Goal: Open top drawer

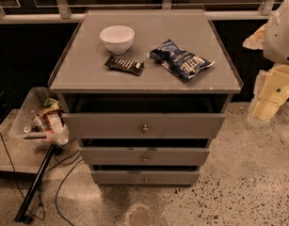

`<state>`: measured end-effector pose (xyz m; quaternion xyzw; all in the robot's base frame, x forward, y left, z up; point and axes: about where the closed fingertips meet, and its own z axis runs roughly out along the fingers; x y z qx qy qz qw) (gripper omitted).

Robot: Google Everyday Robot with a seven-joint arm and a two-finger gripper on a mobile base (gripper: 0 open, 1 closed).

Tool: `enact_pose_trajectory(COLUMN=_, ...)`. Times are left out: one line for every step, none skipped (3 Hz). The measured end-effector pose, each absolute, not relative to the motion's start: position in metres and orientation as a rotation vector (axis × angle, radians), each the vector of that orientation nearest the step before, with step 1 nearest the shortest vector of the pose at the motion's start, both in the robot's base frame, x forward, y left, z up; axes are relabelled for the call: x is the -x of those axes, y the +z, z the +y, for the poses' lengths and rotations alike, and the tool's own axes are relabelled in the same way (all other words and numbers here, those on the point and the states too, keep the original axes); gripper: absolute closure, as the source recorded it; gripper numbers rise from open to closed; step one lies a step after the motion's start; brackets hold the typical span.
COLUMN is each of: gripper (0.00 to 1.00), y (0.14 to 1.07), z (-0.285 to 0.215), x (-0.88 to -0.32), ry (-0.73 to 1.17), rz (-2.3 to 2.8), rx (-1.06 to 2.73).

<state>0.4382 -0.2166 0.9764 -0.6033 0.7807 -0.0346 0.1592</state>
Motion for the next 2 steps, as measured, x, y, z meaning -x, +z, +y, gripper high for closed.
enact_pose_trajectory(gripper=0.0, y=0.9769, z=-0.2161, x=-0.4383, ry=-0.103, rz=2.229, rx=1.723)
enact_pose_trajectory(gripper=0.0, y=0.9712, z=-0.2097, x=-0.44, ry=-0.074, rz=2.192, rx=1.726)
